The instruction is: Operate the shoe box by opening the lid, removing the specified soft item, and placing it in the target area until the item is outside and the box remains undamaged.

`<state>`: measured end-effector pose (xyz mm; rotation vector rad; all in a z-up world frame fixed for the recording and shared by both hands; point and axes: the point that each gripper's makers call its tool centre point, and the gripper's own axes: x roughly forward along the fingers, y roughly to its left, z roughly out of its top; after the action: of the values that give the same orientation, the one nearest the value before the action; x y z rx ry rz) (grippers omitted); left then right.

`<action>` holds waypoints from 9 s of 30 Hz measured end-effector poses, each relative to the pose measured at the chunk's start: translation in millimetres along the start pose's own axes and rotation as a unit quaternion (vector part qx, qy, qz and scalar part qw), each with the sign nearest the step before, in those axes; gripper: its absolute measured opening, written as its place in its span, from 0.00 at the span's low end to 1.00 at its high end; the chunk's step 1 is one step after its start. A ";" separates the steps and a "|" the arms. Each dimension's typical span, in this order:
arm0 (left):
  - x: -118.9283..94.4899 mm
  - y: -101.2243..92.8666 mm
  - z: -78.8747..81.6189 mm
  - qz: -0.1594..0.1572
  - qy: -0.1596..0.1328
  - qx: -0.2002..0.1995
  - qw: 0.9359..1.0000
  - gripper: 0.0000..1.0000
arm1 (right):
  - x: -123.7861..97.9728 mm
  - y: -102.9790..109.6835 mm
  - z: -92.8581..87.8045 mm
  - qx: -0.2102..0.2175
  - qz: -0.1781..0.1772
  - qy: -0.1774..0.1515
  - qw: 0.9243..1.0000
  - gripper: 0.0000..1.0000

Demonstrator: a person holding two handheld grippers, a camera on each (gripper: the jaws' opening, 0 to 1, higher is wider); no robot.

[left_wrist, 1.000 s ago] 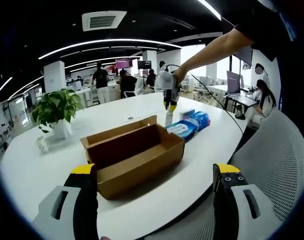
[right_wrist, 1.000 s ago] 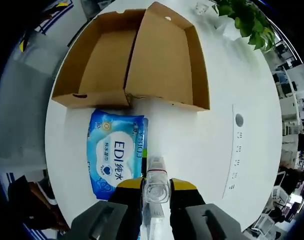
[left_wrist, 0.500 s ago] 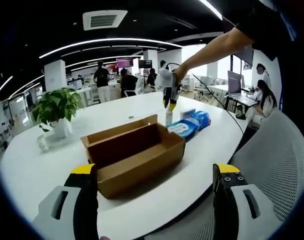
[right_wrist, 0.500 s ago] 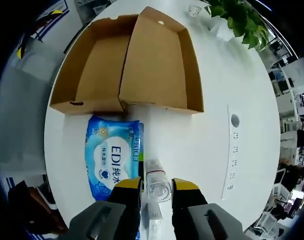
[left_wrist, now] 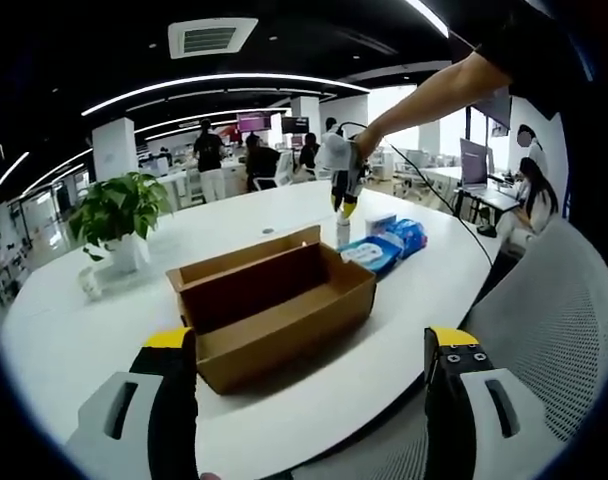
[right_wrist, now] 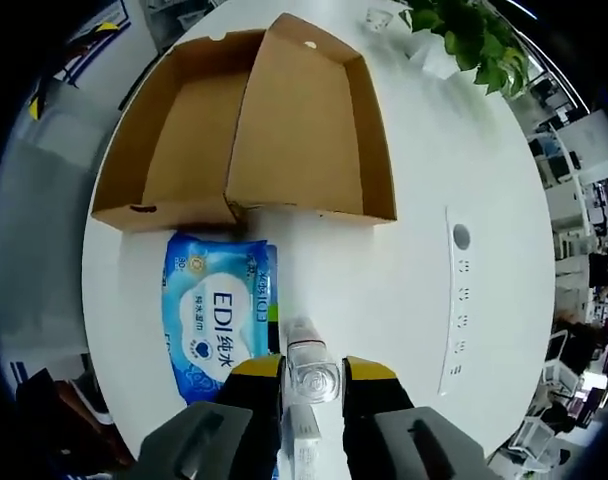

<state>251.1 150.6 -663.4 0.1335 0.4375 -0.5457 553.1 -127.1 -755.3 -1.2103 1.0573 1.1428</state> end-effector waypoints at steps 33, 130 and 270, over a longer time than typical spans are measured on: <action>11.3 31.5 -4.2 0.033 0.029 -0.059 0.997 0.85 | -17.4 -10.7 35.8 0.125 -0.010 -0.097 0.987 0.27; 83.5 155.5 -89.8 0.163 0.161 -0.239 0.944 0.02 | 49.0 -44.3 87.8 0.548 -0.053 -0.183 0.815 0.18; 78.3 144.3 -86.3 0.138 0.129 -0.258 0.948 0.03 | -111.3 70.2 106.7 0.476 -0.196 -0.471 0.716 0.00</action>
<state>355.7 256.5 -774.1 -0.2389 0.7895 -0.1235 468.7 -28.5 -646.4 0.0748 0.3871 0.5422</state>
